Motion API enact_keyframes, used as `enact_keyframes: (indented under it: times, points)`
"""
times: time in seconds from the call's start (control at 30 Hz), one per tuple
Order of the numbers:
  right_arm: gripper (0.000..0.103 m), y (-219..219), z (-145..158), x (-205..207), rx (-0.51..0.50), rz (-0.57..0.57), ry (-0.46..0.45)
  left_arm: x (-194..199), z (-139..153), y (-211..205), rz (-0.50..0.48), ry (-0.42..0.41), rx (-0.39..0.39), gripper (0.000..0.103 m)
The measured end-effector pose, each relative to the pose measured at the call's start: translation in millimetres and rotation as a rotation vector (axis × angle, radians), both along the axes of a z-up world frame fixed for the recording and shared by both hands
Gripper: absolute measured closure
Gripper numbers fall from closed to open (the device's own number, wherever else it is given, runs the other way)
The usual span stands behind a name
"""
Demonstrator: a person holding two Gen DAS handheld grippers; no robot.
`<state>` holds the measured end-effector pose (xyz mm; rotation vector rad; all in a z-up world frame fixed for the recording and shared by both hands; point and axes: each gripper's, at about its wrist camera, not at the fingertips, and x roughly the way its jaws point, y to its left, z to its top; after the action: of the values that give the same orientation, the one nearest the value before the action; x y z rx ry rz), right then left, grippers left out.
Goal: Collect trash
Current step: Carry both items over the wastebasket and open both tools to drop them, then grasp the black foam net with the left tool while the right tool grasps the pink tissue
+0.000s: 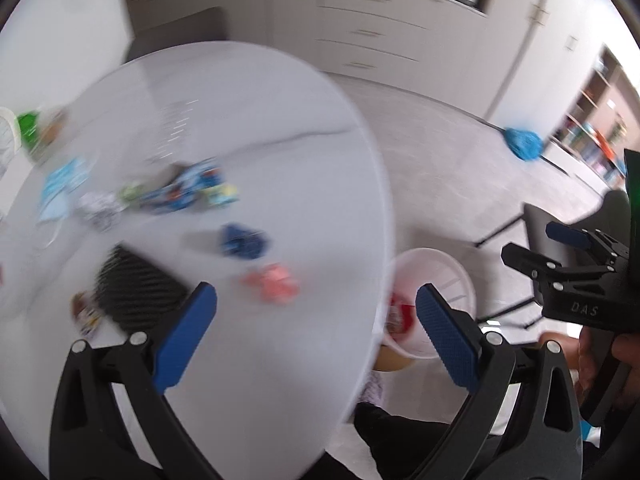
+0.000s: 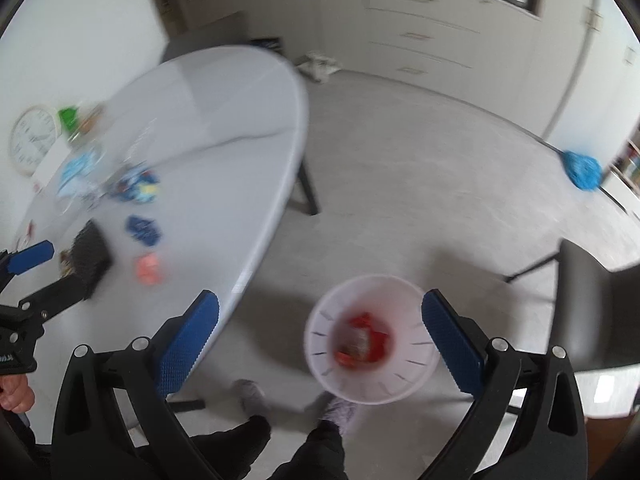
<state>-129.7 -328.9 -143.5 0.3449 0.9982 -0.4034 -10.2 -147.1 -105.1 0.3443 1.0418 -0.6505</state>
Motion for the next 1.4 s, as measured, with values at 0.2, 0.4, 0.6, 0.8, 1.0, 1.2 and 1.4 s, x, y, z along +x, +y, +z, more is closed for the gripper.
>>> enact_keyframes:
  times: [0.2,0.4,0.6,0.8,1.0,1.2,1.4]
  points:
    - [0.002,60.2,-23.2,65.2,0.035,0.196,0.017,28.6,-12.0,61.3,0.166,0.015,0.031,0.008]
    - [0.002,106.0,-57.1,115.2,0.012,0.339,0.065,55.3,-20.8,111.6,0.307,0.038,0.033,0.008]
    - [0.007,132.9,-86.4,147.4,-0.034,0.419,0.111,74.0,-35.2,138.1,0.387,0.083,0.036,0.008]
    - [0.036,146.9,-103.0,159.2,-0.077,0.48,0.177,94.5,-51.1,144.7,0.468,0.162,-0.002,0.008]
    - [0.069,145.7,-97.8,157.9,-0.061,0.496,0.173,115.6,-68.4,130.5,0.53,0.224,-0.007,0.008]
    - [0.07,128.2,-81.9,153.6,-0.026,0.474,0.139,138.1,-88.2,103.3,0.595,0.237,0.075,0.008]
    - [0.07,105.9,-60.6,139.4,0.02,0.443,0.096,152.9,-116.4,82.8,0.652,0.267,0.179,0.021]
